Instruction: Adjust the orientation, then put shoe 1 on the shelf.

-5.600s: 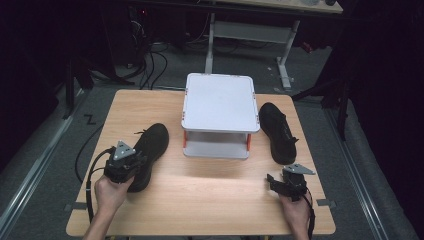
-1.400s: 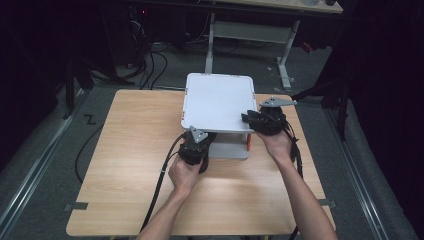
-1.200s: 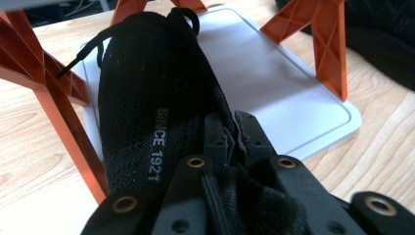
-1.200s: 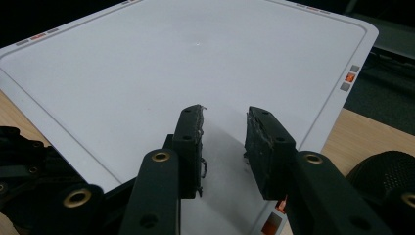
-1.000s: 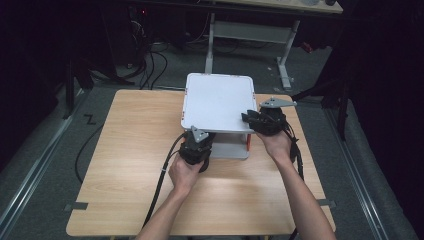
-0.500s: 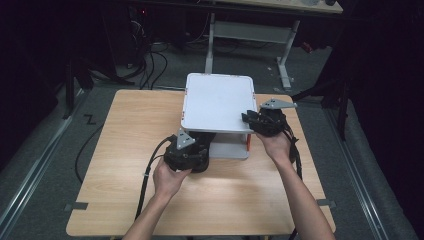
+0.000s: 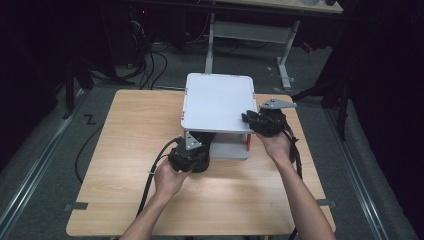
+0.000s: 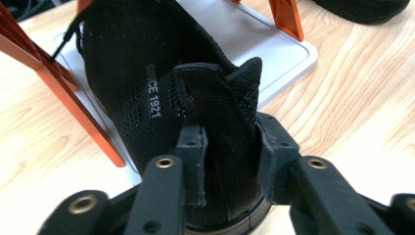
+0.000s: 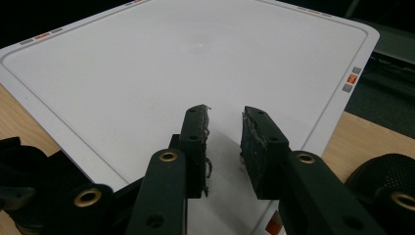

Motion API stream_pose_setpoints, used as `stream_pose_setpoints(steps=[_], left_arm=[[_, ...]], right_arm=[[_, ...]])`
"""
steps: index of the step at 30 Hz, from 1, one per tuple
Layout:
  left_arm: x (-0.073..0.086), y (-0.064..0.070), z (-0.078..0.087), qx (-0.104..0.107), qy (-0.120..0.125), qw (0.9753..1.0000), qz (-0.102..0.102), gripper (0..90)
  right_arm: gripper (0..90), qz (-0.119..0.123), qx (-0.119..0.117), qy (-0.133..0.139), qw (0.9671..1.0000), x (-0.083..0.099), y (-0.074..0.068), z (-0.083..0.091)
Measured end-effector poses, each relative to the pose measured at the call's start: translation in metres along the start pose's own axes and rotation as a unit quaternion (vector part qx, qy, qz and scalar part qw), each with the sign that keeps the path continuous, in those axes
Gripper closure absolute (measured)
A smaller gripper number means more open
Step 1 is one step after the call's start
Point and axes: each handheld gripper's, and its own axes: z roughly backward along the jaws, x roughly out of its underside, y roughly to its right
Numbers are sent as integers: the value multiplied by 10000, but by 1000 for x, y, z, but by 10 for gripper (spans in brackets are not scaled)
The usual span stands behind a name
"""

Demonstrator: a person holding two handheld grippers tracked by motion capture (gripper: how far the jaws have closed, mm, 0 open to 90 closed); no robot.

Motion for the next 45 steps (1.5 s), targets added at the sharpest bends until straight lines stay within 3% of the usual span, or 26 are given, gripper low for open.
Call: stream_pose_setpoints(steps=[3,9,13,20,23,30,36,42,45], left_arm=[[0,2,-6,-127,32,9999,-64,737],[-5,-2,-22,-427,295,9986,91,772],[-7,-5,-34,-652,569,9959,270,784],[-10,-7,-46,-974,789,9911,439,790],[-9,-7,-45,-957,790,9916,368,789],[-12,-10,-50,-1035,786,9903,492,790],[-13,-11,-46,-928,767,9913,537,769],[-18,-8,-36,-757,811,9917,648,629],[-20,-8,-29,-713,794,9926,576,570]], right_arm=[[720,-12,-23,-2,10000,0,0,0],[720,-4,-33,11,10000,0,0,0],[725,12,-22,6,10000,0,0,0],[727,-17,-28,18,10000,1,0,0],[731,0,-15,21,10000,1,-1,-1],[735,17,22,52,10000,1,-2,-2],[736,-15,-11,50,10000,1,-1,-2],[736,-10,12,-15,10000,-1,-1,-1],[736,-8,19,-54,10000,-2,-2,-1]])
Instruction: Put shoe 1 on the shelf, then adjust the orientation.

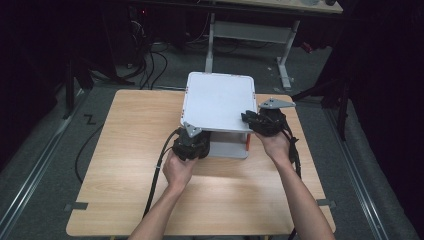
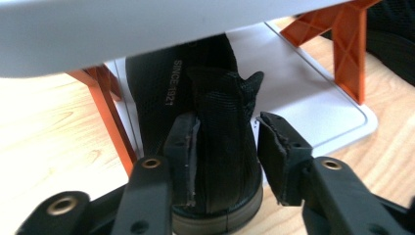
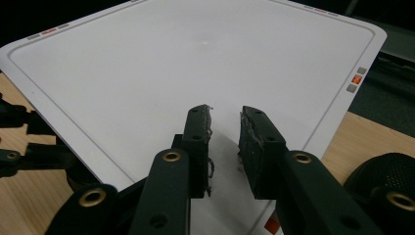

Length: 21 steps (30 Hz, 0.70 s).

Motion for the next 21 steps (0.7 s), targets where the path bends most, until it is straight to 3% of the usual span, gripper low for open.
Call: stream_pose_setpoints(steps=[3,9,13,17,21], left_arm=[[-2,-2,6,60,66,9999,138,534],[-3,-8,20,197,48,9996,198,474],[-3,-13,35,327,24,9994,130,456],[-1,-24,48,423,40,9988,257,446],[2,-36,57,418,-3,9987,302,442]], right_arm=[[736,-15,15,27,10000,1,0,0],[729,-32,-45,3,10000,0,1,1],[662,-108,-61,-4,9999,0,2,2],[581,-182,-1,-53,9998,0,2,3],[559,-256,-7,-28,9997,2,4,7]])
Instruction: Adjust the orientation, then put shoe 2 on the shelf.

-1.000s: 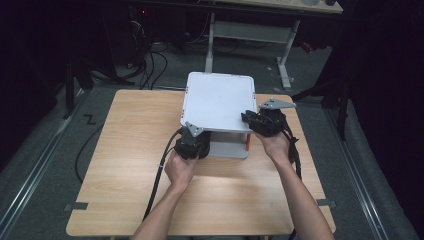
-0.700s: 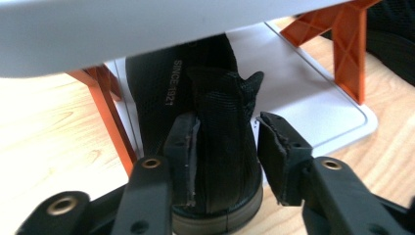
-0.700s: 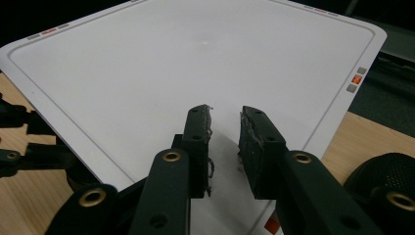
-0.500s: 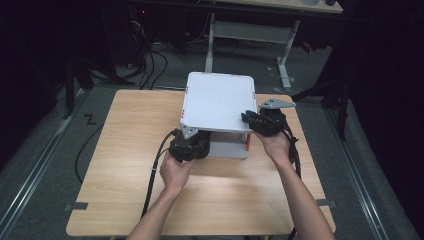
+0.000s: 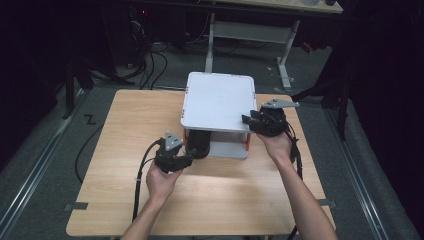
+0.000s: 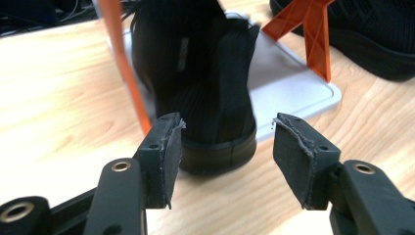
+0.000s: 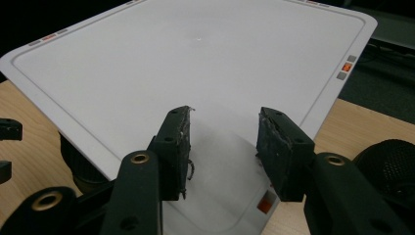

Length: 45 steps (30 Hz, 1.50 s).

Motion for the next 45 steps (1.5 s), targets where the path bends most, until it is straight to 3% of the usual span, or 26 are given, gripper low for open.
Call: stream_pose_setpoints(steps=[4,5,8,11,12,15,22,25,27,30,35,42,45], left_arm=[[7,-24,13,-184,-33,9998,51,441],[7,-24,13,-184,-33,9998,51,440],[10,-45,21,-430,-20,9989,174,437],[10,-54,23,-549,-30,9983,206,435],[13,-65,25,-723,-46,9972,178,435],[17,-78,27,-946,-67,9954,151,432],[26,-101,32,-1325,-62,9911,137,424],[32,-110,33,-1464,-148,9891,77,416],[36,-115,34,-1524,-157,9882,87,410],[39,-118,37,-1498,2,9887,10,392],[40,-118,37,-1483,-17,9889,8,377],[40,-117,37,-1451,-52,9894,-5,352],[40,-117,37,-1450,-52,9894,-4,352]], right_arm=[[550,-52,-29,160,9999,4,1,15],[550,-52,-29,160,9999,4,1,15],[552,-47,4,274,9996,11,2,28],[555,-50,37,273,9996,18,4,35],[557,-39,74,300,9995,22,5,40],[558,-64,108,362,9993,32,7,48],[544,-41,412,202,9989,63,16,63],[533,-140,581,112,9982,80,23,67],[529,-194,699,53,9974,88,27,69],[520,-265,939,-19,9952,99,34,73],[488,-453,1246,-71,9912,111,48,78],[447,-479,1547,-194,9866,121,58,69],[446,-515,1564,-154,9862,121,60,68]])
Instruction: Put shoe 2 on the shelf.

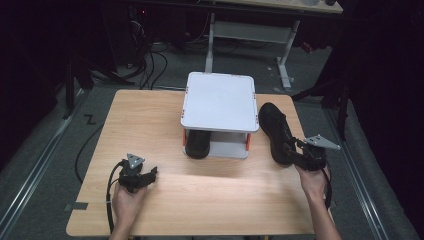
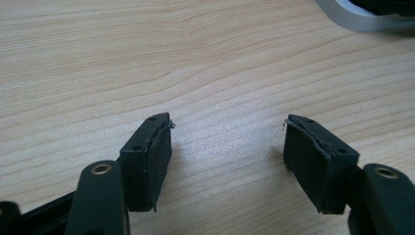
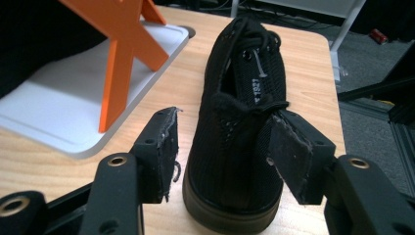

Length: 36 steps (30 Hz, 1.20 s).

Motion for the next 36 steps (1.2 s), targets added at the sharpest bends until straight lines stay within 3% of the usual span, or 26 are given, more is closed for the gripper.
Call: stream_pose_setpoints(steps=[8,12,16,18,20,23,31,36], left_arm=[[0,0,0,0,3,10000,4,351],[0,0,0,4,2,10000,8,349],[0,0,0,9,-3,10000,11,346],[0,0,0,7,-2,10000,4,346],[0,0,0,9,3,10000,17,346],[0,0,0,14,-3,10000,19,345],[-1,-1,1,33,-6,10000,63,344],[0,0,1,34,-3,10000,62,340]], right_arm=[[416,-171,6,-284,9994,0,7,-21],[418,-88,-9,-673,9977,-1,4,-48],[508,46,107,-710,9974,1,0,-60],[573,84,107,-750,9971,1,1,-62],[652,36,-50,-756,9971,2,5,-62],[768,194,-112,-787,9966,1,1,-62],[842,59,-229,-702,9973,1,3,-60],[851,196,-163,-544,9982,-2,-3,-52]])
